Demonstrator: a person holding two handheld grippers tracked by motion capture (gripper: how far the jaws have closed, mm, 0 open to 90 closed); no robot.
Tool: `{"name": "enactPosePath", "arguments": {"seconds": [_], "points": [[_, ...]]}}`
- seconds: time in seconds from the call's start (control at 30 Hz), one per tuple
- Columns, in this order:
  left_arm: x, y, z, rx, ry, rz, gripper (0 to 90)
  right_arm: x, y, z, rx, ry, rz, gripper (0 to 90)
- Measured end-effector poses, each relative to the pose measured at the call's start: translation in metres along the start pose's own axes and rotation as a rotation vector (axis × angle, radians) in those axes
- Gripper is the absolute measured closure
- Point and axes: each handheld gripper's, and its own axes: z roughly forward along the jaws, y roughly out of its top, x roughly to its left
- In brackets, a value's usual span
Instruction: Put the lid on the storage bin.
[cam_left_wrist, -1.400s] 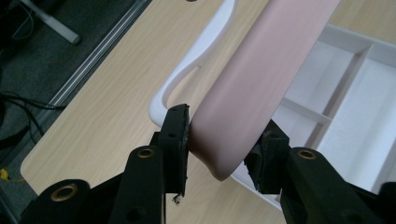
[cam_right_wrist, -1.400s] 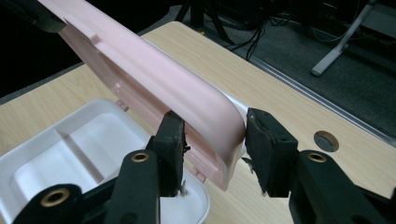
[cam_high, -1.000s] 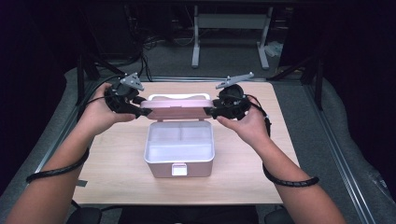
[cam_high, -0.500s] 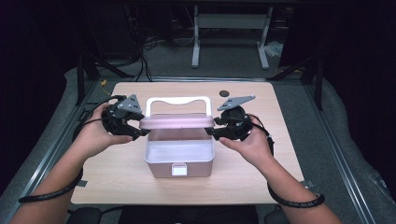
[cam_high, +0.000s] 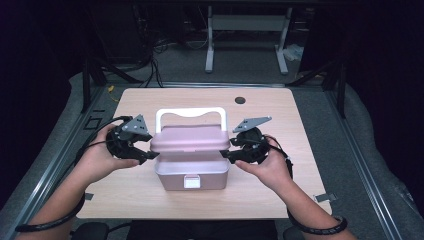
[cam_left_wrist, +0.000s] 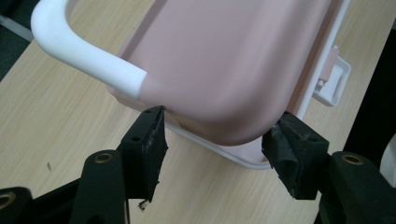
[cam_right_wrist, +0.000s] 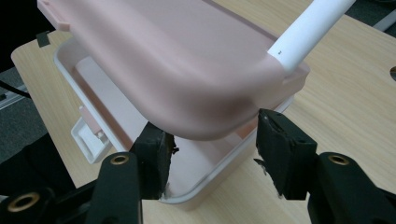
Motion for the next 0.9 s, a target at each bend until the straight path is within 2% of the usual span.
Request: {"name": "enactPosePath", "arguments": {"seconds": [0.17, 0.63, 0.9], "points": [[-0.004, -0.005, 0.002, 0.011, -0.008, 0.003, 42.3, 0.000, -0.008, 0.002, 0.008, 0.023, 0.016, 47.3], [-0.009, -0.025, 0.016, -0.002, -0.054, -0.028, 46.1, 0.002, -0.027, 0.007, 0.021, 0.049, 0.038, 47.5], [-0.012, -0.030, 0.022, 0.018, -0.076, -0.033, 46.3, 0.006, -0.033, 0.007, 0.050, 0.050, 0.024, 47.6]]}}
